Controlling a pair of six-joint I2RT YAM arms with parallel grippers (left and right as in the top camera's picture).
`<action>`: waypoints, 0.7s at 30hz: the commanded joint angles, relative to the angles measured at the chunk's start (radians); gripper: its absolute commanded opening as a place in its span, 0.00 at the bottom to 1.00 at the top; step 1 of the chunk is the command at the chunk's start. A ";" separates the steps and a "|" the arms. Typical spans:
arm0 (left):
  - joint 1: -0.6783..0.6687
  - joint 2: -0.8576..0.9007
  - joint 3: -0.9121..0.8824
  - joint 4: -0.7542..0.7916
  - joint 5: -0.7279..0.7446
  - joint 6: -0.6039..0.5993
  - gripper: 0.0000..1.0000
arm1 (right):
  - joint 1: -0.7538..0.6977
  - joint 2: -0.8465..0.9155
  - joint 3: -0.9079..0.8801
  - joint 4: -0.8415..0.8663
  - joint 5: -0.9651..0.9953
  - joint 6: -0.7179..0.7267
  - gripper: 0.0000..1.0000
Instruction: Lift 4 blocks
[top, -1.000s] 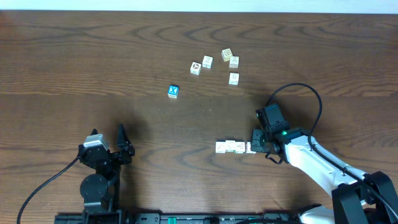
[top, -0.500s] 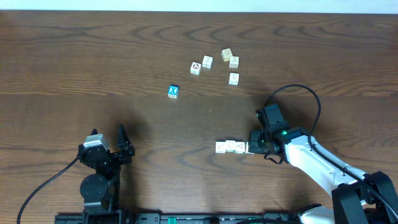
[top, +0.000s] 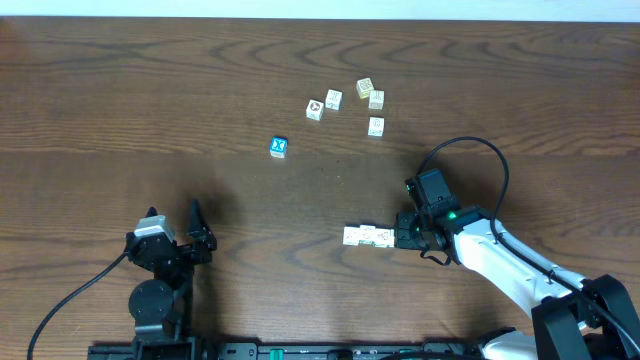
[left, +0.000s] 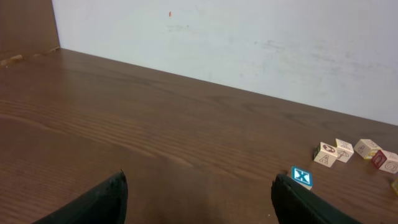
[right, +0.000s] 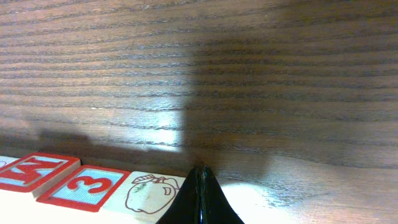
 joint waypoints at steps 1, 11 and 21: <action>-0.004 -0.001 -0.017 -0.041 -0.024 0.002 0.74 | 0.009 0.009 -0.007 -0.018 0.032 0.007 0.01; -0.004 -0.001 -0.017 -0.041 -0.024 0.002 0.75 | 0.018 0.009 -0.007 -0.176 0.055 0.116 0.01; -0.004 -0.001 -0.017 -0.041 -0.024 0.002 0.74 | 0.098 0.009 -0.007 -0.282 0.194 0.336 0.01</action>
